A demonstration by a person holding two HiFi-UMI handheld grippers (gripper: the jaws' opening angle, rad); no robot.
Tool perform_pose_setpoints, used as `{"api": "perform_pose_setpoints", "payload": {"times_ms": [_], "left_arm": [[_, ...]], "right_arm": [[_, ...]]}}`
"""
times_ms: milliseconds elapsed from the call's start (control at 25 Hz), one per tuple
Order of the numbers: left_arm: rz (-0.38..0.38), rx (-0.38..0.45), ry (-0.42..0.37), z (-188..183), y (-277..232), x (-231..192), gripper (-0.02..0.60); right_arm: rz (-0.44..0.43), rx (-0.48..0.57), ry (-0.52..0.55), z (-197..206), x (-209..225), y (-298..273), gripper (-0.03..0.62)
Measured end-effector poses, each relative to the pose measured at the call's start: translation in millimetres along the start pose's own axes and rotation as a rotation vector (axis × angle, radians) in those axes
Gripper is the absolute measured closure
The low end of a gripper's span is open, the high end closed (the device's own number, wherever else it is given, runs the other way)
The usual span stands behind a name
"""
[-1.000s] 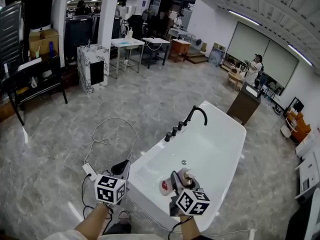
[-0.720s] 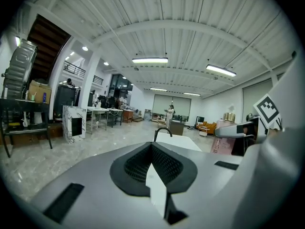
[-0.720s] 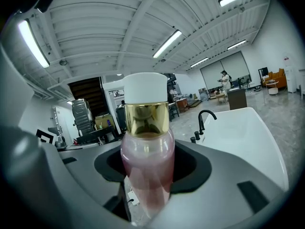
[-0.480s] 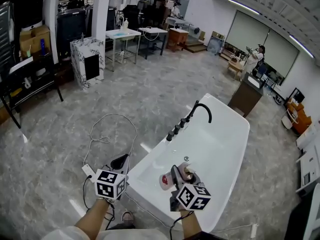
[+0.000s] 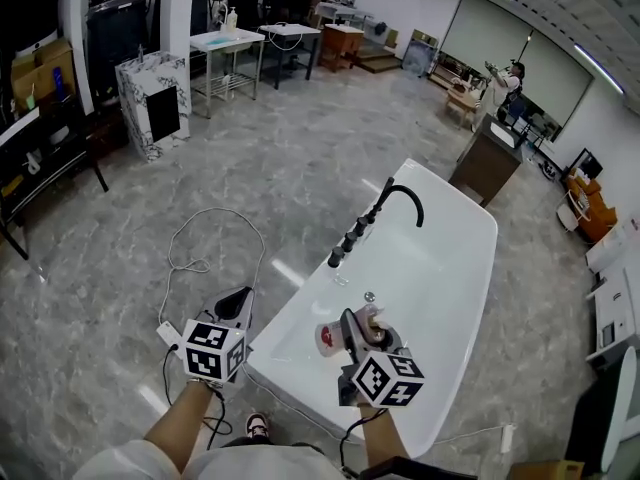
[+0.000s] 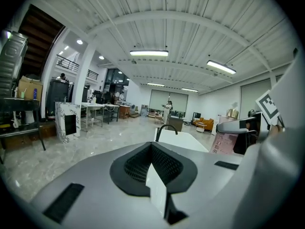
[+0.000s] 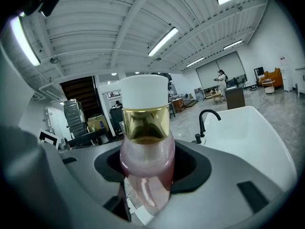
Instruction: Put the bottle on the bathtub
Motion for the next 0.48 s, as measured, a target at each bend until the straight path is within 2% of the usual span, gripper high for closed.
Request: {"api": "perform_pose_setpoints", "payload": {"times_ms": [480], "left_arm": [[-0.037,-0.089,0.0,28,-3,2,0.578]], "right_arm": [[-0.006,-0.076,-0.043,27,9,-10,0.362]]}}
Point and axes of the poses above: the fingertips, and each gripper's own axes: y backward along the fingers, x to its right, z out of its underside, the point moved 6 cm from there along y, backward along the fingers, and after that the axes turned 8 degrees about y, right-handed, at the moved point
